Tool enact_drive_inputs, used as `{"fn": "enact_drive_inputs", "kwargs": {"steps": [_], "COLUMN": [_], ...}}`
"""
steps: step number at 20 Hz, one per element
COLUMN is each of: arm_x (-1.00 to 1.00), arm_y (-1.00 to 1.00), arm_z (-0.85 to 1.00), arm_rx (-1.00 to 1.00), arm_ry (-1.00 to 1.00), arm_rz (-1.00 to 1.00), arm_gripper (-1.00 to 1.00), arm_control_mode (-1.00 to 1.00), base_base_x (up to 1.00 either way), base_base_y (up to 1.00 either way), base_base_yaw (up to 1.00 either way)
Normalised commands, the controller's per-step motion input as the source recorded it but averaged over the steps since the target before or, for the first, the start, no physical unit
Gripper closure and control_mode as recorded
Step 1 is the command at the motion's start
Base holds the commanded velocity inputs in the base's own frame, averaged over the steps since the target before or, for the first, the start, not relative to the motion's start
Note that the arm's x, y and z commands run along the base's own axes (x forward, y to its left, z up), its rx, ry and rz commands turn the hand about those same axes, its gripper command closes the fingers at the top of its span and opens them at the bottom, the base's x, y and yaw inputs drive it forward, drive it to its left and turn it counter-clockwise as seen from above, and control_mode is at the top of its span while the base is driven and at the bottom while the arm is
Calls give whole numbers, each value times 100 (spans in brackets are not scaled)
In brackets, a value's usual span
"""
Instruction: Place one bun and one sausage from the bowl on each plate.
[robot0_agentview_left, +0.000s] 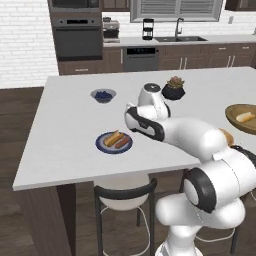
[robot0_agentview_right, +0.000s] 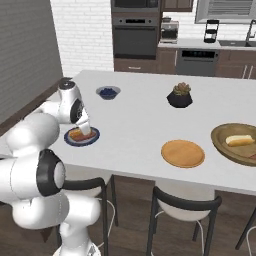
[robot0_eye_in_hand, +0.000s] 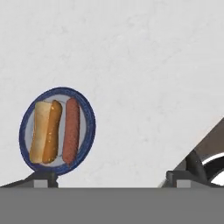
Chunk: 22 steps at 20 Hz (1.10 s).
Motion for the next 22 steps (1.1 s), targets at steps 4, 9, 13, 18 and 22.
{"fn": "enact_drive_inputs", "kwargs": {"steps": [4, 9, 13, 18, 22], "arm_x": [-100, -59, 0, 0, 0], "arm_y": [-45, -23, 0, 0, 0], "arm_z": [3, -5, 0, 0, 0], "arm_rx": [-5, -1, 0, 0, 0], "arm_ry": [0, 1, 0, 0, 0], "arm_rz": [19, 16, 0, 0, 0], "arm_gripper": [-100, -100, -100, -100, -100], "arm_control_mode": [-100, 100, 100, 100, 100], "base_base_x": [0, -16, -3, 36, 64], "base_base_y": [0, -40, -100, -100, -100], "base_base_yaw": [0, -8, -20, -17, -13]}}
